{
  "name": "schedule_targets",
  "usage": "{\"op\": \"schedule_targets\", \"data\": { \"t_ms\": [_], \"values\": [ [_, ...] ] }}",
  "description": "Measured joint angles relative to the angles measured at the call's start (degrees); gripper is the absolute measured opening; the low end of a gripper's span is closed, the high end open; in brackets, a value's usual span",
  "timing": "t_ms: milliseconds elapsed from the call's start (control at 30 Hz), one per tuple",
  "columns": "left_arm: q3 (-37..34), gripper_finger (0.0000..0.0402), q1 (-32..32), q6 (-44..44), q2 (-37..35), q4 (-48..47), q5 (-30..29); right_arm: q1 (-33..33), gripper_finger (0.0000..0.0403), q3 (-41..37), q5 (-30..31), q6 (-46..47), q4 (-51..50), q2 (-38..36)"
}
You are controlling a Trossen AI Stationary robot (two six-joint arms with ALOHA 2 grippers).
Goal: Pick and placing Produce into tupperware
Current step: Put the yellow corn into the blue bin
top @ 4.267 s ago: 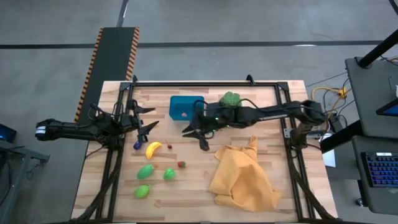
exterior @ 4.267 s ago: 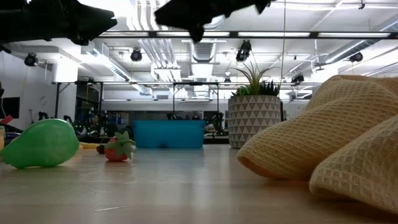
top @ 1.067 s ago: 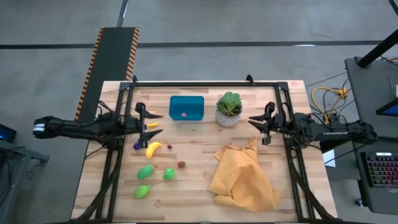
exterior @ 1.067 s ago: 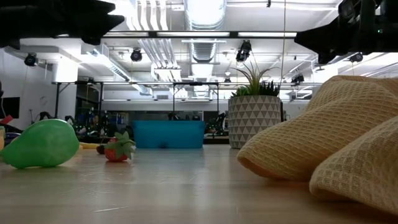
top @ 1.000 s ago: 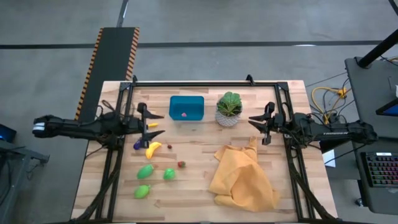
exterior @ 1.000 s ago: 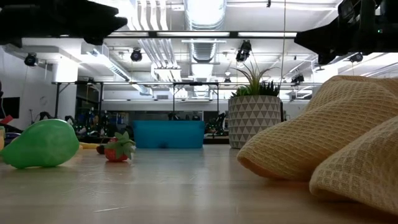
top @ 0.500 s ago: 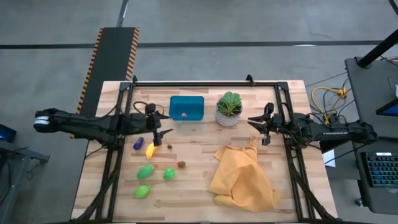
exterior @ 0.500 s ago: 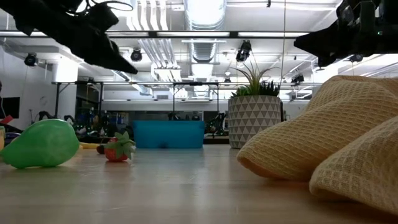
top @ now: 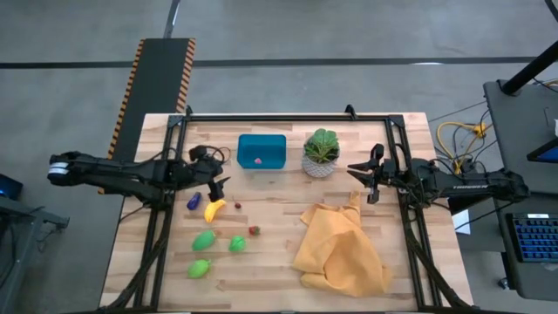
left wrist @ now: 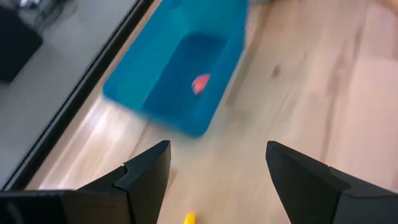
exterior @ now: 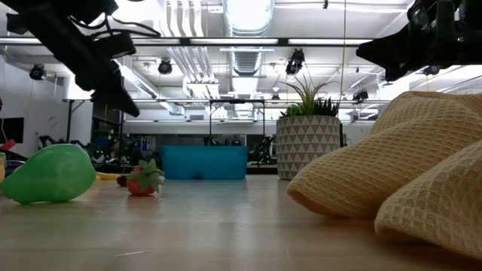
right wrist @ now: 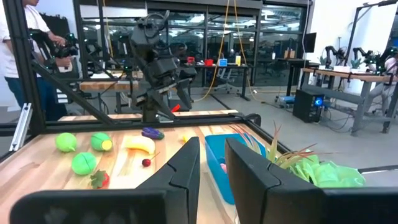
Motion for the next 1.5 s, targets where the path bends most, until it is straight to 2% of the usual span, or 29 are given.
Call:
{"op": "schedule_targets", "data": {
  "t_ms": [333,500,733,1067,1500],
  "values": [
    [-0.1,0.0248,5.2,-13.1,0.1,-11.8,-0.3,0.0,0.0068,0.0,0.0,0.0,0.0,0.0],
    [-0.1,0.0248,9.6,-15.5,2.4,-13.0,4.9,0.0,0.0068,0.0,0.0,0.0,0.0,0.0],
    [-0.2,0.0248,13.6,-18.3,8.3,-12.9,9.3,0.0,0.0068,0.0,0.0,0.0,0.0,0.0],
    [0.2,0.0248,17.3,-15.0,18.0,-12.9,10.9,0.0,0.0068,0.0,0.0,0.0,0.0,0.0],
    [0.4,0.0248,18.0,-9.1,25.2,-10.3,13.2,0.0,0.0068,0.0,0.0,0.0,0.0,0.0]
  ]
}}
